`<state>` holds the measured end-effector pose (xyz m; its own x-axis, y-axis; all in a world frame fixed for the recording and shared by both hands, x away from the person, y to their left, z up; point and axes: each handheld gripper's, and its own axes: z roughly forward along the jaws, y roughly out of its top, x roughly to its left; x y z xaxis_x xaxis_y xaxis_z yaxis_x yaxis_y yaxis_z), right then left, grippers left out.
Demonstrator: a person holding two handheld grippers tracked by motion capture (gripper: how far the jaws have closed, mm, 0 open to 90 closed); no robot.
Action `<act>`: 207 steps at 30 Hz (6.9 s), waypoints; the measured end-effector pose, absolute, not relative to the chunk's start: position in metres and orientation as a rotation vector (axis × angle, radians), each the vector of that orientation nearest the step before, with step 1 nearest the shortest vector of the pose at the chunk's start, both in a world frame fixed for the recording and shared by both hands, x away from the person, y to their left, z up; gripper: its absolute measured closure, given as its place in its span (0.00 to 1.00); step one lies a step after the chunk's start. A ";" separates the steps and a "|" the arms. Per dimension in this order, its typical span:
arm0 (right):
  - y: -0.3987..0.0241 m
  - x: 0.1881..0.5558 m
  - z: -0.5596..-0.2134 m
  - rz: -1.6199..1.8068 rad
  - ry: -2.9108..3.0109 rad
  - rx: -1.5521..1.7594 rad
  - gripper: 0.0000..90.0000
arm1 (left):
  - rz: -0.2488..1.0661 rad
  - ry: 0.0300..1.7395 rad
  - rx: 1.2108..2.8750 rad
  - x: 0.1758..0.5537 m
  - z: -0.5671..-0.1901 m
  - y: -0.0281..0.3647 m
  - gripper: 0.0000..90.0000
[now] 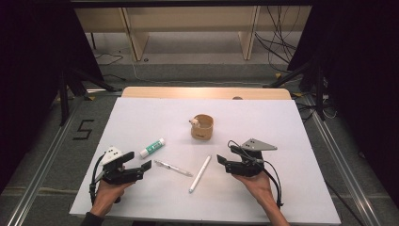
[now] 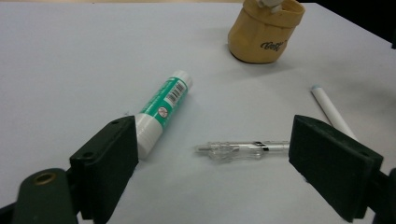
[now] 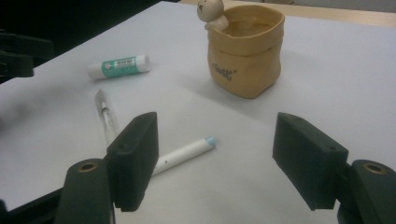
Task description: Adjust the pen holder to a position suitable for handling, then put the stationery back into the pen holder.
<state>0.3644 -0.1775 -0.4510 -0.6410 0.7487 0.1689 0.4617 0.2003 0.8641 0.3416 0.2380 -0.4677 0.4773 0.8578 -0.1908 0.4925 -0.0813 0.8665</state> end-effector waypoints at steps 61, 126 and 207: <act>-0.197 0.322 -0.457 1.505 2.200 1.131 0.28 | 0.395 1.161 2.254 0.421 -0.466 0.234 0.25; -0.188 0.317 -0.453 1.510 2.209 1.079 0.28 | 0.196 0.974 2.404 0.411 -0.433 0.219 0.72; -0.068 0.238 -0.478 0.562 2.142 -0.091 0.50 | -0.105 0.437 2.662 0.334 -0.428 0.077 0.72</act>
